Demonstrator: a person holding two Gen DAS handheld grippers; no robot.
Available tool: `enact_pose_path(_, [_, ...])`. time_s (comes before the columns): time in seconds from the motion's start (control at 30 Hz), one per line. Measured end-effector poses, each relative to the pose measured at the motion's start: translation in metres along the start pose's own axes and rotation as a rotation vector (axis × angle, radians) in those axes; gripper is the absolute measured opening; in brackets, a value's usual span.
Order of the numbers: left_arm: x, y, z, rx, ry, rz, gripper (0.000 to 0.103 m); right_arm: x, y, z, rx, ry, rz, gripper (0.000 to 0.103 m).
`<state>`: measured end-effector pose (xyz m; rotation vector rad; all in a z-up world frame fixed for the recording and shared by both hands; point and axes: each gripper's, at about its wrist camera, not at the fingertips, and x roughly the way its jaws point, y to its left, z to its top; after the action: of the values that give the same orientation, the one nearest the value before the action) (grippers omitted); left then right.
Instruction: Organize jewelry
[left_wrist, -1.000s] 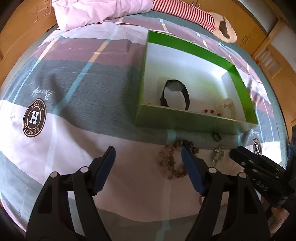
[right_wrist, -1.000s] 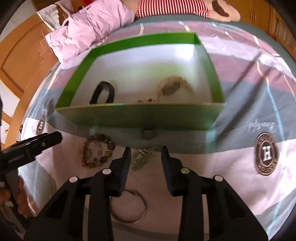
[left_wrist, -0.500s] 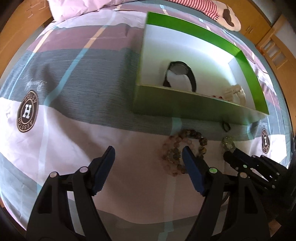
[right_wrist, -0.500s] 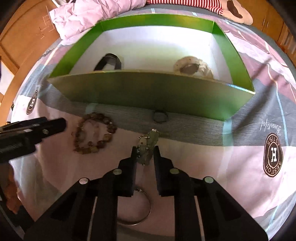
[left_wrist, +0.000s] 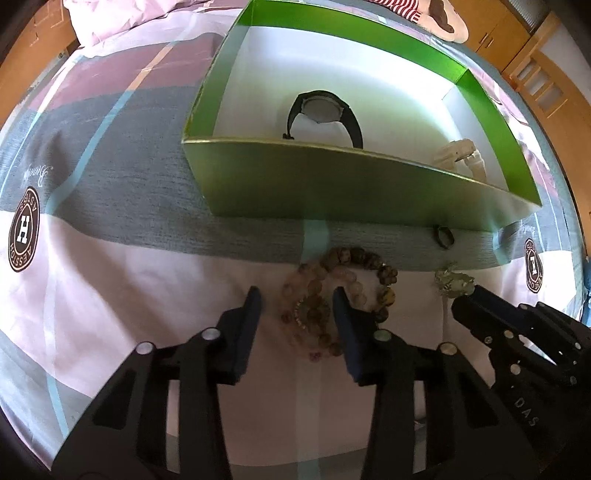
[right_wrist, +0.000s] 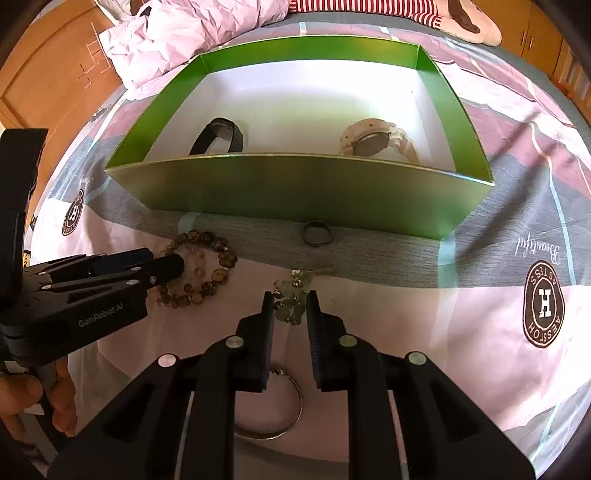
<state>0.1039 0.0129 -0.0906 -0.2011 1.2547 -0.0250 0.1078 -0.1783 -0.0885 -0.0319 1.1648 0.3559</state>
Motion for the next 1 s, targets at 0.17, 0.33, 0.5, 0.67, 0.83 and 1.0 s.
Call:
enact_pose_path(0.17, [-0.006, 0.009, 0.002, -0.042, -0.003, -0.041, 0.014, -0.001, 0.002, 0.000, 0.008, -0.009, -0.004, 0.017])
enact_pose_path(0.33, [-0.029, 0.016, 0.004, -0.055, -0.048, -0.111, 0.007, -0.002, 0.000, -0.002, 0.019, -0.011, -0.007, 0.017])
enact_pose_path(0.5, [-0.051, 0.030, 0.005, -0.081, -0.097, -0.102, 0.007, -0.003, -0.002, -0.002, 0.024, -0.015, -0.009, 0.017])
enact_pose_path(0.67, [-0.049, 0.058, 0.005, -0.113, -0.065, 0.029, 0.010, -0.001, -0.002, -0.002, 0.028, -0.006, -0.016, 0.017])
enact_pose_path(0.83, [-0.047, 0.067, 0.005, -0.097, -0.049, 0.057, 0.047, 0.001, -0.003, 0.000, 0.047, 0.006, -0.018, 0.018])
enact_pose_path(1.0, [-0.043, 0.066, 0.005, -0.093, -0.048, 0.075, 0.057, -0.002, -0.019, 0.003, 0.121, -0.005, -0.023, 0.032])
